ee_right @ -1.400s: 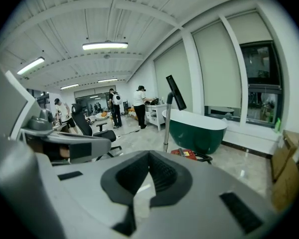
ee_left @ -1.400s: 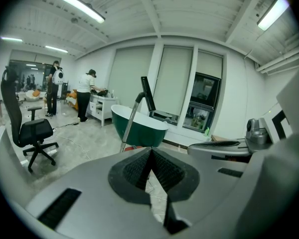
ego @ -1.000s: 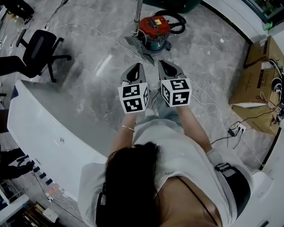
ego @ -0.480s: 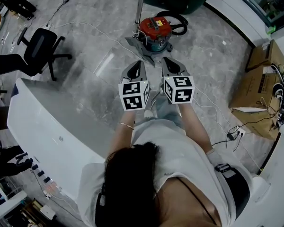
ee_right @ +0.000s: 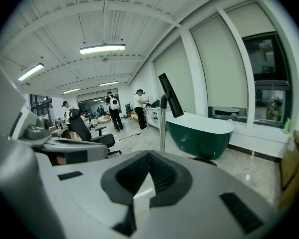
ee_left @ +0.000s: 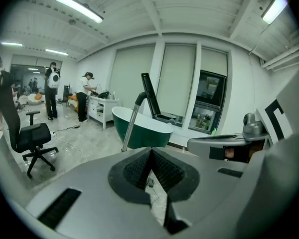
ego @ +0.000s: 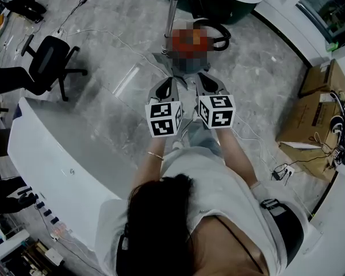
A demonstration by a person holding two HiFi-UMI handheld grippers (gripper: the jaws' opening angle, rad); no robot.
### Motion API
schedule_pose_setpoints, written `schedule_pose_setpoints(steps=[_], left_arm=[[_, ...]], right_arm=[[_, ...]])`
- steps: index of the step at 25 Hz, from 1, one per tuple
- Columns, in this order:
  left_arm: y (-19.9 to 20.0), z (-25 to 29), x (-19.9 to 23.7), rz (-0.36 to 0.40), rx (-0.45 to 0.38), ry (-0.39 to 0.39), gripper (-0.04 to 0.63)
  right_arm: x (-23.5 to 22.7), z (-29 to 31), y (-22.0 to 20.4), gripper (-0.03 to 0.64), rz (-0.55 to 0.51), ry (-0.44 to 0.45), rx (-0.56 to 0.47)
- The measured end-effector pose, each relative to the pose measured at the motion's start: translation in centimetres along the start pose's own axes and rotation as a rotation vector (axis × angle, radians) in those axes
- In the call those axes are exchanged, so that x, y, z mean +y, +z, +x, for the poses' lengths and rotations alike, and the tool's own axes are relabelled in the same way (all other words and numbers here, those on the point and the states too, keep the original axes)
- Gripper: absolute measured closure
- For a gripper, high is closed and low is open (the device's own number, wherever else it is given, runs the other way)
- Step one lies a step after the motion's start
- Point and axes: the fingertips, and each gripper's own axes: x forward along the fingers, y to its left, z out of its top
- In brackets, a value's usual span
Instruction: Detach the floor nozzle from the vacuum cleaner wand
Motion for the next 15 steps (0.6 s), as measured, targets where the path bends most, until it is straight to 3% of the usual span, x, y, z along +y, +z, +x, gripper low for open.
schedule_pose_setpoints(steps=[7,15], left_arm=[[2.2,4.0,-0.1,0.005,-0.015,-0.011,0.592],[4.4,7.4,0.8,-0.005,-0.015,0.031,0.592]], right_arm=[[-2.1,3.5,2.4,0.601,0.001,0.026,-0.008],[-3.8,6.9,4.6,0.601,-0.007,0.077,0.000]])
